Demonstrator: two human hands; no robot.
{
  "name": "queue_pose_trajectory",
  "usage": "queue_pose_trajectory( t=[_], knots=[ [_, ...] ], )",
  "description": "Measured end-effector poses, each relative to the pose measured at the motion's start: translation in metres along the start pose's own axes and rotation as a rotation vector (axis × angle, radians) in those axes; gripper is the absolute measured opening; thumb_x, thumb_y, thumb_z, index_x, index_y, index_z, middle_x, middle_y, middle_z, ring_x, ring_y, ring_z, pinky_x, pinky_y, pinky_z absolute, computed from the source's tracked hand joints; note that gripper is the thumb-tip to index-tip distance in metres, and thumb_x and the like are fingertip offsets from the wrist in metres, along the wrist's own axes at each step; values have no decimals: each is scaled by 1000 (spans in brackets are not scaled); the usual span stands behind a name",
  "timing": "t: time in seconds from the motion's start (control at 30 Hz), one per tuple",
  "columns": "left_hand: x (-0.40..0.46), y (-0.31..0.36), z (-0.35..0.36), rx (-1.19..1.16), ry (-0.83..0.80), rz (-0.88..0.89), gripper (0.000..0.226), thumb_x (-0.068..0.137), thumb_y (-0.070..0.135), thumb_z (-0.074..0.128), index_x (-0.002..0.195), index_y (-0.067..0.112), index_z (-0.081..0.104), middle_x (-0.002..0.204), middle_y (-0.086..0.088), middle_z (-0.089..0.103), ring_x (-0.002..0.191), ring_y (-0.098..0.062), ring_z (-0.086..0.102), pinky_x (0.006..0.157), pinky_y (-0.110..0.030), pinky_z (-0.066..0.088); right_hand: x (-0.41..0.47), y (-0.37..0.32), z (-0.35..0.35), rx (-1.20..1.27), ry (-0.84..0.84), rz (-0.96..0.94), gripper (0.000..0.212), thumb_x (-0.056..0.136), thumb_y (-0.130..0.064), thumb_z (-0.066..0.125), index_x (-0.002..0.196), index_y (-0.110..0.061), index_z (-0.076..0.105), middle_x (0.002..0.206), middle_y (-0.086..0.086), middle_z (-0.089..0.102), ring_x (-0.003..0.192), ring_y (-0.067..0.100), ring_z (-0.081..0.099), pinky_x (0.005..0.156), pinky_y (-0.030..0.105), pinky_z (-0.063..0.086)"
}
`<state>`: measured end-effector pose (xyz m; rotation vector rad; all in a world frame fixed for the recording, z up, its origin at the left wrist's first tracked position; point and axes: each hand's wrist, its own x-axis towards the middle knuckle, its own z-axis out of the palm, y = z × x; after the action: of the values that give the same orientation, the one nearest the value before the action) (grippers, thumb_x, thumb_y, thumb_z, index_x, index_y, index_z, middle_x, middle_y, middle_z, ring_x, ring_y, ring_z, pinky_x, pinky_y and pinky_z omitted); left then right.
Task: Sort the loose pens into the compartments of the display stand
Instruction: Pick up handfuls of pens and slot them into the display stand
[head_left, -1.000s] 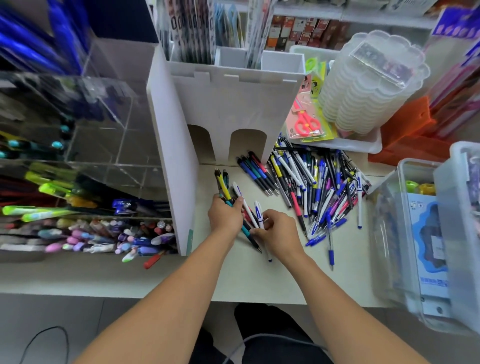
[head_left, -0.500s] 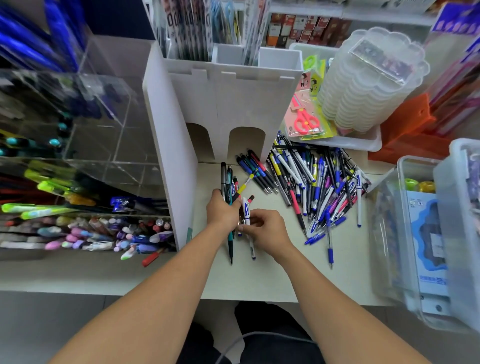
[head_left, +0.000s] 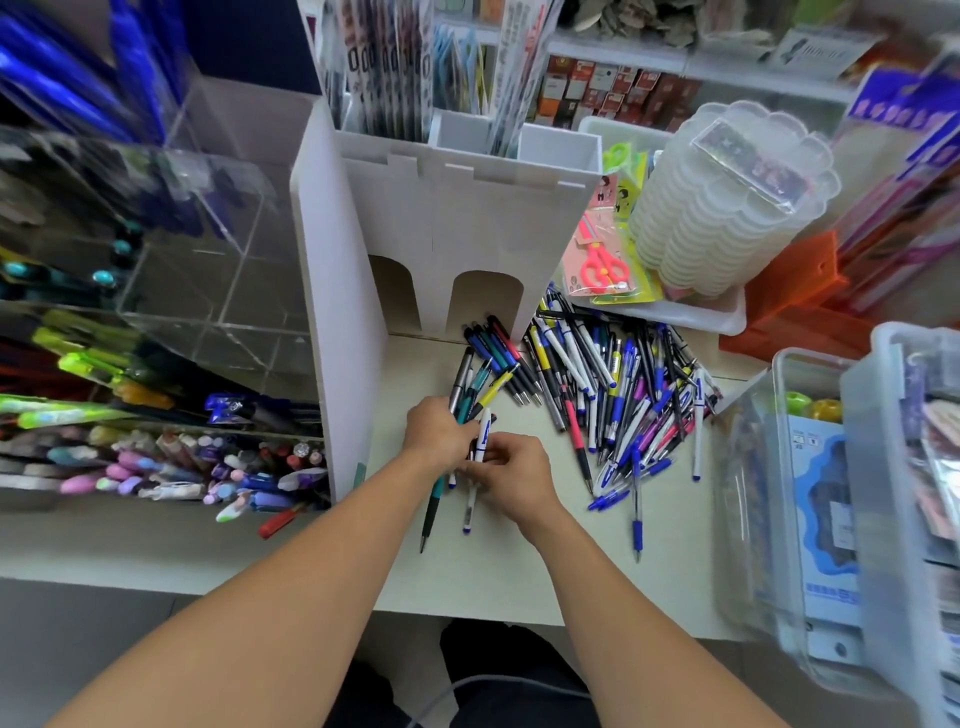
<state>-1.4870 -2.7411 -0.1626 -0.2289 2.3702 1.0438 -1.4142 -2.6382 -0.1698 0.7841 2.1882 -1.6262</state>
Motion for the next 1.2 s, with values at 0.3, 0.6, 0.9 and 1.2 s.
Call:
queue_pose_trajectory(
  t=[0.3, 0.6, 0.9, 1.2],
  knots=[
    [-17, 0, 5, -18, 32, 22, 35, 96, 34, 66, 122, 11, 67, 117, -8, 69, 103, -23, 64, 73, -25, 45, -4, -2, -5, 79, -26, 3, 12, 76, 7, 76, 81, -4, 74, 81, 19, 74, 75, 32, 72, 80, 50, 61],
    [-14, 4, -3, -26, -37, -4, 36, 95, 32, 67, 123, 9, 67, 117, -10, 70, 105, -26, 65, 76, -28, 49, -5, -6, -6, 266, -48, 61, 15, 84, 10, 71, 95, 1, 74, 83, 16, 75, 76, 27, 73, 71, 35, 60],
    [-23, 0, -4, -207, -85, -104, 24, 92, 32, 66, 104, 11, 72, 100, -7, 73, 94, -26, 68, 84, -34, 55, -11, -9, -21, 461, -82, 123, 18, 92, 7, 65, 108, 2, 72, 88, 11, 73, 74, 16, 68, 66, 20, 54],
    [-48, 7, -25, -377, -133, -67, 16, 95, 28, 63, 98, 14, 69, 83, 0, 76, 70, -13, 63, 66, -30, 55, -23, -28, -40, 519, -40, 185, 24, 89, 7, 60, 109, -4, 67, 88, 18, 59, 71, 17, 54, 61, 26, 43]
  ],
)
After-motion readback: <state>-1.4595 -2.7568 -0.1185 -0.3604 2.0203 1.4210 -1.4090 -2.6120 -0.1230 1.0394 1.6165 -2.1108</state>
